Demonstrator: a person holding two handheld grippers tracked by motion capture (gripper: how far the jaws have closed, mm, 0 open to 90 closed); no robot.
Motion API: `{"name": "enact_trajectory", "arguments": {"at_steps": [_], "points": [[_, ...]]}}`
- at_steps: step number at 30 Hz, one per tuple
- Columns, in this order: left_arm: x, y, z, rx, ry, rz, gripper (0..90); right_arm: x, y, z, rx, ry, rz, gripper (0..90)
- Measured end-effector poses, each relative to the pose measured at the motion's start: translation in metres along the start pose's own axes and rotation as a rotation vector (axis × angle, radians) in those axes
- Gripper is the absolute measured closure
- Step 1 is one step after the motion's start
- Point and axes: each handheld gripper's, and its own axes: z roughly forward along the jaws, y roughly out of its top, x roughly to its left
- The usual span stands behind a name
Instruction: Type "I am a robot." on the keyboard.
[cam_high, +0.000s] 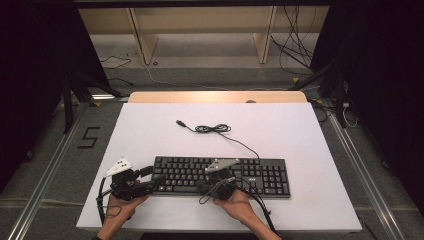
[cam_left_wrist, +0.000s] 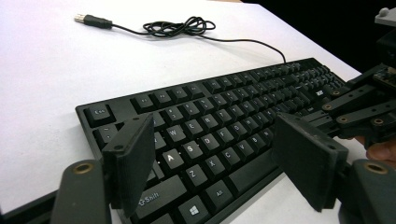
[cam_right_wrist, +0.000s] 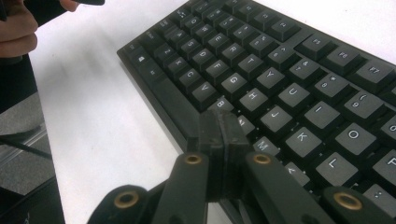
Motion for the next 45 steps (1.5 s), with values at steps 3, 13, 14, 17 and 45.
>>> {"name": "enact_trajectory", "arguments": {"at_steps": [3,13,14,17,45], "points": [[0.0,0.0,0.0,0.0,0.0,0.0,29.5,0.001,-0.002,0.003,0.017,-0.001,-0.006,90.0],[0.0,0.0,0.0,0.0,0.003,-0.003,29.5,0.001,-0.003,0.005,0.027,-0.012,-0.018,90.0],[0.0,0.0,0.0,-0.002,0.003,-0.005,29.5,0.001,-0.004,0.006,0.022,-0.013,-0.022,90.0],[0.001,0.0,0.001,-0.002,0.004,-0.007,29.6,0.002,-0.004,0.006,0.022,-0.017,-0.02,90.0],[0.003,-0.001,0.012,0.03,0.042,-0.009,45.5,-0.008,0.002,-0.02,-0.081,0.007,0.044,51.2]]}}
